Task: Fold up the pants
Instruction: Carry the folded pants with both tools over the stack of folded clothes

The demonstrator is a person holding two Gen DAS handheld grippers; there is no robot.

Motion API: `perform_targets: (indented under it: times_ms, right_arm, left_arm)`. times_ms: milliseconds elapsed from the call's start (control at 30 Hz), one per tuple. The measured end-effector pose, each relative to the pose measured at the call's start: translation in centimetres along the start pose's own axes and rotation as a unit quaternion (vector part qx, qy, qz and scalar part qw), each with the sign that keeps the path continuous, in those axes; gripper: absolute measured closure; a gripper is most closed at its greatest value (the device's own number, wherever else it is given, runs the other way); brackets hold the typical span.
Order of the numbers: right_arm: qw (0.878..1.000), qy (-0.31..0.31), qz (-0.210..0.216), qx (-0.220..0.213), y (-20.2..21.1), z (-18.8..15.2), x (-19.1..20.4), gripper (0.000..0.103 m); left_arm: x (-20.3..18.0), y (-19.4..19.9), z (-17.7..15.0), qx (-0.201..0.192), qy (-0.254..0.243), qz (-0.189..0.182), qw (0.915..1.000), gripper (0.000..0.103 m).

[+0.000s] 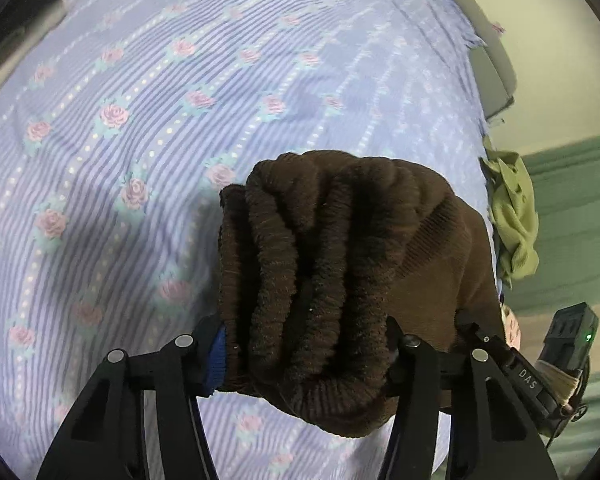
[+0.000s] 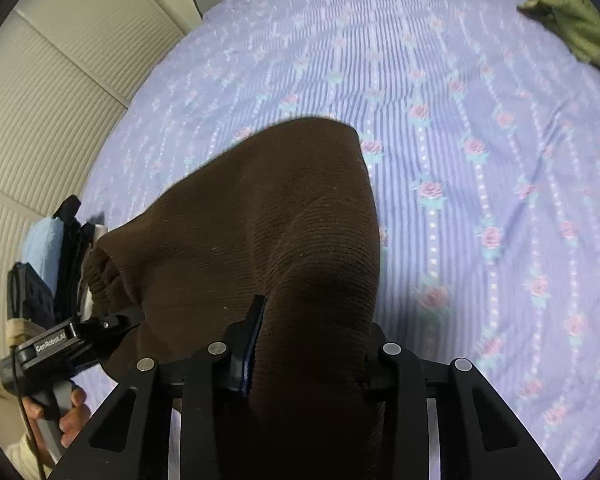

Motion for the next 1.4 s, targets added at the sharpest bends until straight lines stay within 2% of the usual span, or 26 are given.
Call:
perform_targets:
  times_ms: [200, 367, 633, 833, 1000, 1233, 1400]
  right_arm:
    - [0.999, 0.007, -0.005, -0.041, 7.6, -1.2, -0.3, 0.067]
    - [0.997, 0.005, 0.005, -0.074, 14.5, -2.5, -0.1, 0.067]
    - [0.991, 0.037, 0.029, -0.124, 24.2, -2.5, 2.0, 0.067]
    - [0.986, 0.044, 0.049, -0.150, 27.2, -2.1, 5.0, 0.066]
    - [0.981, 0.051, 0.067, -0.172, 29.2, -2.9, 7.8, 0.066]
    - [0.976, 0.068, 0.089, -0.187, 29.1, -3.3, 13.3, 0.066]
    - [0.973, 0.066, 0.093, -0.199, 27.8, -3.7, 18.4, 0.066]
  left_arm:
    - [-4.0, 5.3, -2.2, -0.026, -0.043, -0.014, 0.9986, 0.049]
    - [-7.2, 11.3, -3.9, -0.068, -0.078, -0.023, 0.9944, 0.049]
    - [-11.1, 19.9, -6.1, -0.136, -0.093, -0.050, 0.9851, 0.049]
    - [-12.1, 25.5, -7.0, -0.173, -0.106, -0.052, 0.9780, 0.049]
    - [-11.3, 29.6, -6.7, -0.205, -0.120, -0.048, 0.9702, 0.049]
    - [-7.3, 34.3, -4.8, -0.239, -0.122, -0.046, 0.9623, 0.049]
    - [-3.2, 37.3, -1.5, -0.251, -0.133, -0.044, 0.9579, 0.049]
Point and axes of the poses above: each gripper's, at about its wrist camera, not at the fingertips, and y roughly against the way its jaws point, x to its left, z to its top, the point moved 10 cm from there along -y, roughly the way its jaws point, and after that the axes turned 9 degrees about -x, right-handed, at the moved point
